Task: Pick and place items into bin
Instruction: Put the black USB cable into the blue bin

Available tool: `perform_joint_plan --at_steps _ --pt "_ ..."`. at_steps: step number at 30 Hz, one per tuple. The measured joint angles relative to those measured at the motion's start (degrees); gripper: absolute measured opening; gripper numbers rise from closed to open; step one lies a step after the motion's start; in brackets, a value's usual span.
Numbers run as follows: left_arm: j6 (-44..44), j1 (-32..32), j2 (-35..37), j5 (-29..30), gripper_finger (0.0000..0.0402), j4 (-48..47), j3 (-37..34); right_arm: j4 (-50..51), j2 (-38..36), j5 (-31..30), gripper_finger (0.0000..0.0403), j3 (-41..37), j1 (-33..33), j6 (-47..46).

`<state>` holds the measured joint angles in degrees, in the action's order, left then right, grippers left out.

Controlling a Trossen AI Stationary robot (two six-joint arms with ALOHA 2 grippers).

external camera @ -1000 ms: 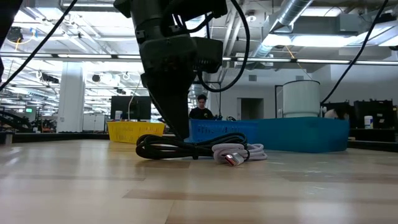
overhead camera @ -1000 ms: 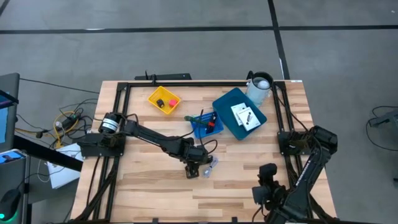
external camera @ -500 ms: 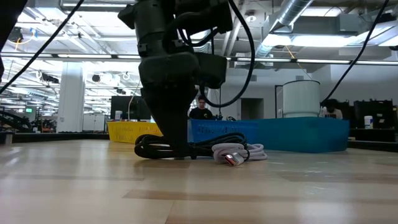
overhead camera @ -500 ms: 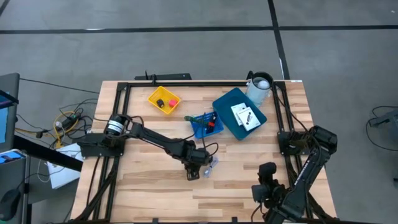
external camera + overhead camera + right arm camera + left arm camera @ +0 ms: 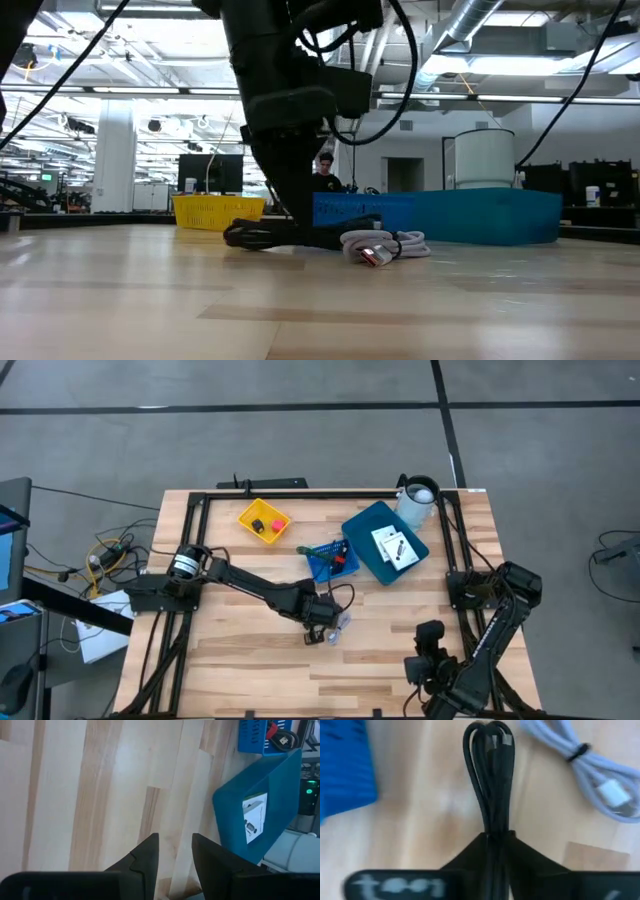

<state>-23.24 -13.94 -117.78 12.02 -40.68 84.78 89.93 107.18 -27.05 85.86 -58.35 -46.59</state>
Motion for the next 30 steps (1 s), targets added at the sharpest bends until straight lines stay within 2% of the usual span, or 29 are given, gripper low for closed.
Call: perform_joint_plan --at_steps 3,11,16,24,30 --pt "0.0 -0.5 0.0 3.4 0.001 -2.8 2.0 0.0 0.0 0.0 0.0111 0.0 0.0 -0.1" --pt "2.7 -2.2 0.1 12.0 0.0002 -12.1 10.4 -0.1 0.0 0.0 0.0111 0.0 0.0 -0.1" --pt "5.1 -2.1 0.2 10.3 0.0 -14.4 13.9 -0.3 0.0 0.0 0.0111 0.0 0.0 -0.7" --pt "6.8 -2.0 -0.5 5.5 0.0008 -14.5 13.6 -0.4 0.0 0.1 0.0111 0.0 -0.5 -1.7" --pt "8.3 -2.0 -2.5 6.0 0.0062 -13.0 13.6 -0.6 0.0 0.0 0.0111 0.0 -0.5 -2.1"
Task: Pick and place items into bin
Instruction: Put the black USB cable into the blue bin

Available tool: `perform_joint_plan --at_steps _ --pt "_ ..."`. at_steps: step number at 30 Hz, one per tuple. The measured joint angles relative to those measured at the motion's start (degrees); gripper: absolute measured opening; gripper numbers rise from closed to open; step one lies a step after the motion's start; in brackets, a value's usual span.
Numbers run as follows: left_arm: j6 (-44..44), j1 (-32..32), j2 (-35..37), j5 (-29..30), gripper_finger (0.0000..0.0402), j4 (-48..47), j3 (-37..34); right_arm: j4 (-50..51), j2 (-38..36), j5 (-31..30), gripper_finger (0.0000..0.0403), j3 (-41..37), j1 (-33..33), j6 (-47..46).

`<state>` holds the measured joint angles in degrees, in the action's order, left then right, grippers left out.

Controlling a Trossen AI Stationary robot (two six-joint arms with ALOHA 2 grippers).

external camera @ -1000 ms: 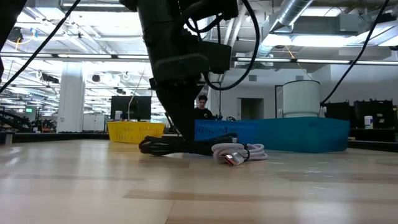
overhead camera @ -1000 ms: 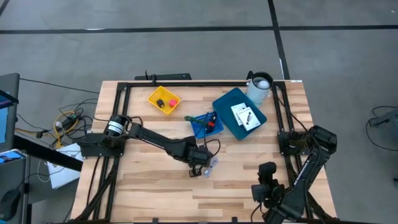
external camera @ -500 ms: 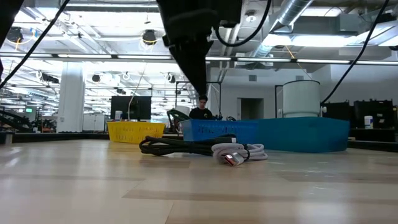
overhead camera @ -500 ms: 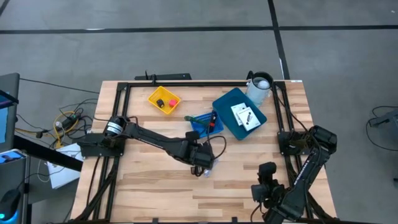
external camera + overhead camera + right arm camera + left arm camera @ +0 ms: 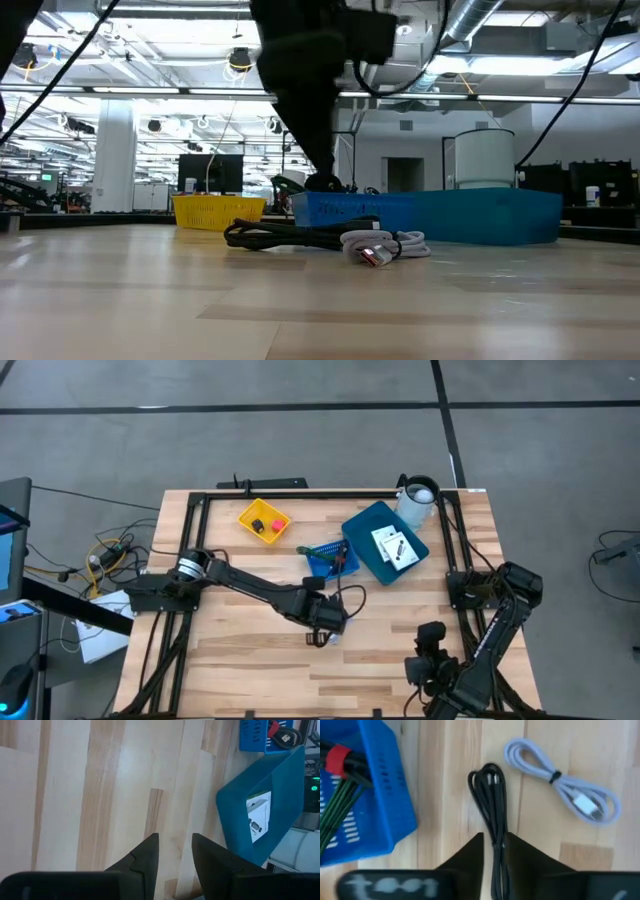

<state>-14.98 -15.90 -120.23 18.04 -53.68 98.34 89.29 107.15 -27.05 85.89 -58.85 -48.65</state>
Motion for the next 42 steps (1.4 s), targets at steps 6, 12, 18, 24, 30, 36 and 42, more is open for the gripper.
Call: perform_joint_plan --at_steps 6,12,18,24,30,36,42 --pt "0.9 0.0 -2.5 -1.5 0.0139 -0.6 -0.1 0.0 0.0 0.0 0.0111 0.0 -0.3 -0.6" --pt "0.5 0.7 -5.5 -4.5 0.0189 -2.1 0.0 -0.1 0.0 0.0 0.0111 0.0 -0.8 -1.0" --pt "0.5 1.8 -7.4 -7.3 0.0206 -2.3 0.0 0.0 0.0 0.0 0.0111 0.0 -0.8 -1.0" --pt "0.6 2.8 -7.4 -8.1 0.0196 -0.8 -0.5 0.0 0.0 -0.1 0.0111 0.0 -0.8 -2.0" --pt "0.1 2.7 -7.3 -9.2 0.0107 -0.2 -1.0 0.0 0.0 -0.2 0.0111 0.0 -0.8 -2.0" --pt "-3.9 1.8 -7.3 -7.6 0.0029 -0.3 -1.1 0.0 0.0 -0.5 0.0111 0.0 -0.8 -2.0" --pt "-5.7 -0.3 -7.4 -2.1 0.003 -2.2 -1.2 0.0 0.0 -0.5 0.0111 0.0 -0.8 -2.0"
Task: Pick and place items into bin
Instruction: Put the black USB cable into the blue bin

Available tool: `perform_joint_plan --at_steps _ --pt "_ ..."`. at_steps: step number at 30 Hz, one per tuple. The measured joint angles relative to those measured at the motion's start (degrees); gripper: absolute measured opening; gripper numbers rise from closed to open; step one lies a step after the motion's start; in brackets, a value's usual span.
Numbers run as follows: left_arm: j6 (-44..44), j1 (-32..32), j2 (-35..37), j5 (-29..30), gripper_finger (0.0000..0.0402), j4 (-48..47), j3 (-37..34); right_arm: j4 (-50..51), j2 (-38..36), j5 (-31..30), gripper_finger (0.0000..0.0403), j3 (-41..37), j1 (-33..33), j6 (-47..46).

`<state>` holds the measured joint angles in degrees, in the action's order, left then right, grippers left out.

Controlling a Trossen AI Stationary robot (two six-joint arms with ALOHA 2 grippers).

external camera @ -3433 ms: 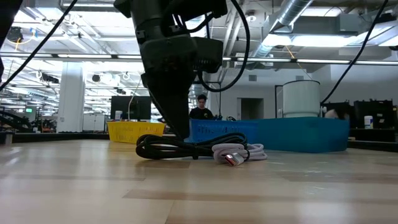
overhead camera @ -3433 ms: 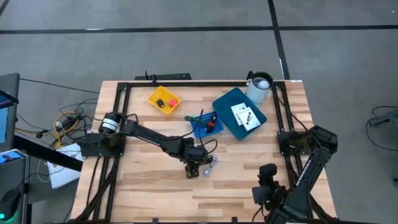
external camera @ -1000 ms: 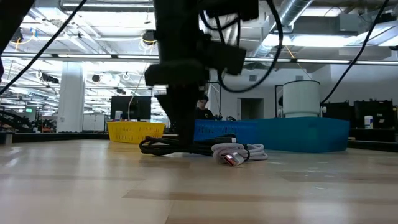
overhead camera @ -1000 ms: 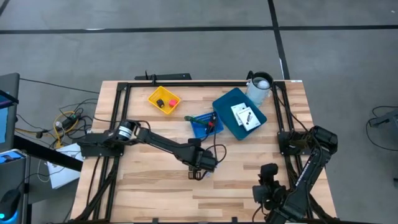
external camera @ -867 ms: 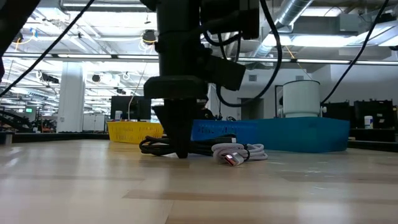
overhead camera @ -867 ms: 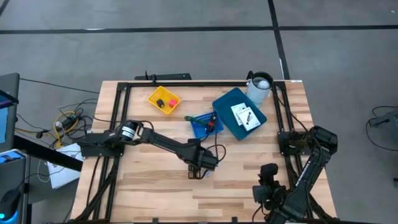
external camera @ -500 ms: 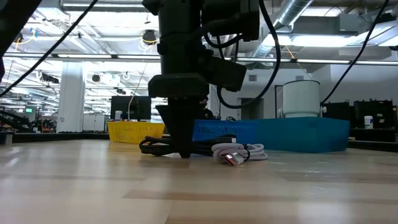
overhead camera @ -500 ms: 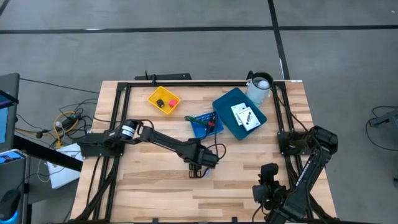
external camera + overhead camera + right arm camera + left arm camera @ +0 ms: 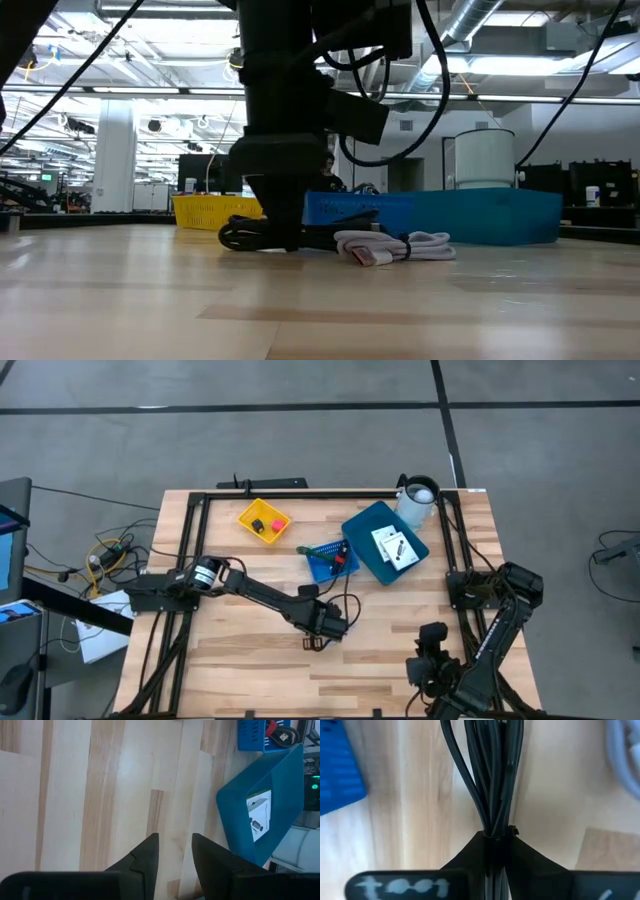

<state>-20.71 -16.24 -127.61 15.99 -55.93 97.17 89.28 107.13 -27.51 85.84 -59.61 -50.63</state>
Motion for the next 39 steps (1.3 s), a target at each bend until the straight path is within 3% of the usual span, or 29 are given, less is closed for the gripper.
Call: perform_joint_plan --at_steps 5,13,18,29,39 --pt "-1.4 -1.6 0.0 5.0 0.003 -6.0 3.0 0.1 0.0 0.0 0.0111 0.0 0.0 0.0" --pt "1.1 -0.9 0.0 18.5 0.003 -20.7 14.8 0.4 0.0 -1.1 0.0111 0.0 0.1 0.0" --pt "4.0 3.9 0.0 18.4 0.003 -25.9 18.7 0.5 0.0 -1.1 0.0111 0.0 0.1 0.0" --pt "9.9 13.9 0.0 14.7 0.003 -26.0 18.8 0.4 0.0 -0.9 0.0111 0.0 0.1 0.0" --pt "17.9 14.2 0.0 11.8 0.003 -15.2 18.8 0.4 0.0 -0.9 0.0111 0.0 0.1 0.0"
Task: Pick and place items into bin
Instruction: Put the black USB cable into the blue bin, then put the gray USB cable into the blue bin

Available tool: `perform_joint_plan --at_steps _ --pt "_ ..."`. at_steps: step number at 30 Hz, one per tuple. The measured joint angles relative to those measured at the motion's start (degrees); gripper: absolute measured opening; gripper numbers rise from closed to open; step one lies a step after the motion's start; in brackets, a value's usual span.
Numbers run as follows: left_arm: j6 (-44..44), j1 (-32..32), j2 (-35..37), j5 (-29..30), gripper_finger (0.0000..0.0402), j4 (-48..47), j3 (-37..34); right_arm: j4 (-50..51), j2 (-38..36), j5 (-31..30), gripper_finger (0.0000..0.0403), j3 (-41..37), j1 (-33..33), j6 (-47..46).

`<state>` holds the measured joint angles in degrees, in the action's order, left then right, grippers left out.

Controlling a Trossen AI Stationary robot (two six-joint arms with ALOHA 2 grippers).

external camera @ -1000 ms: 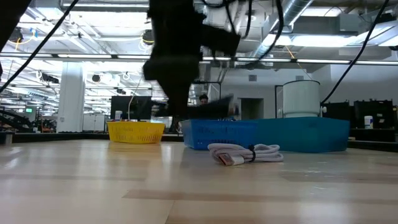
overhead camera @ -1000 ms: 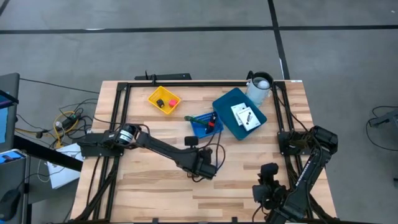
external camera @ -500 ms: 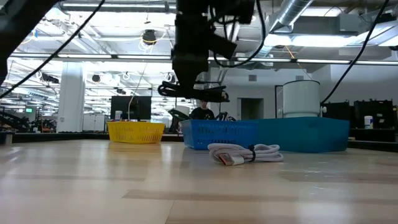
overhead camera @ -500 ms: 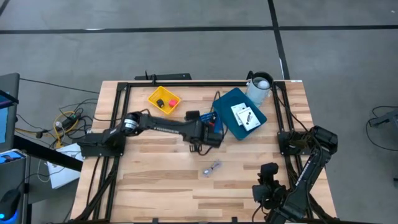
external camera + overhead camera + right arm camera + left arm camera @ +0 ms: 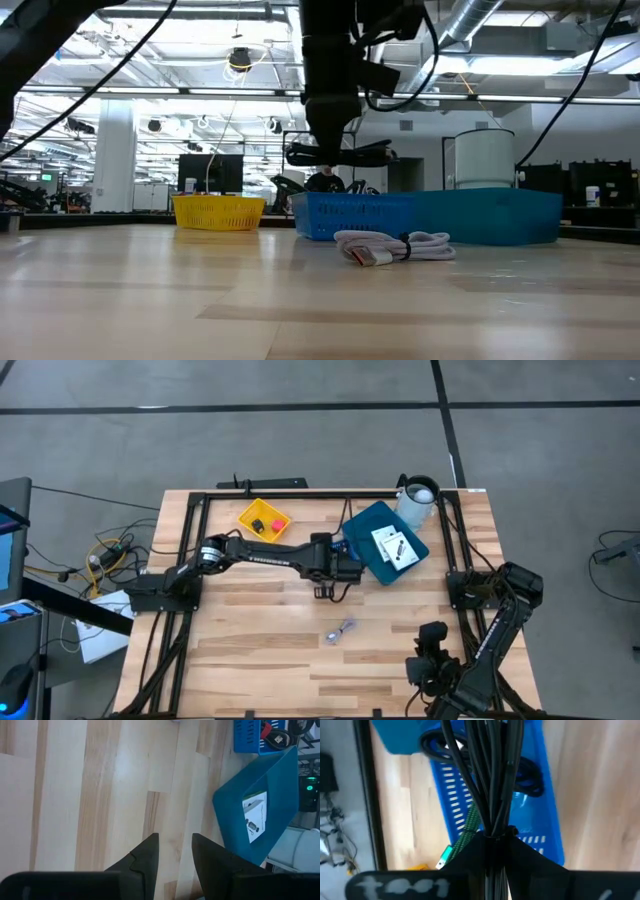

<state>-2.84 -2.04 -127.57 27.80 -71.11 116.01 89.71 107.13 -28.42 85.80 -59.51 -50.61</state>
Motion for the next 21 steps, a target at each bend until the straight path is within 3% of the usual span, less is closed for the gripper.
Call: perform_joint_plan --at_steps 7,21 --pt "2.3 0.2 0.0 -0.3 0.0033 0.1 0.0 0.0 0.0 0.0 0.0111 0.0 0.0 0.0" --pt "4.8 0.3 0.0 3.1 0.0111 2.0 0.0 -0.1 0.0 0.0 0.0111 0.0 -0.1 -0.5"
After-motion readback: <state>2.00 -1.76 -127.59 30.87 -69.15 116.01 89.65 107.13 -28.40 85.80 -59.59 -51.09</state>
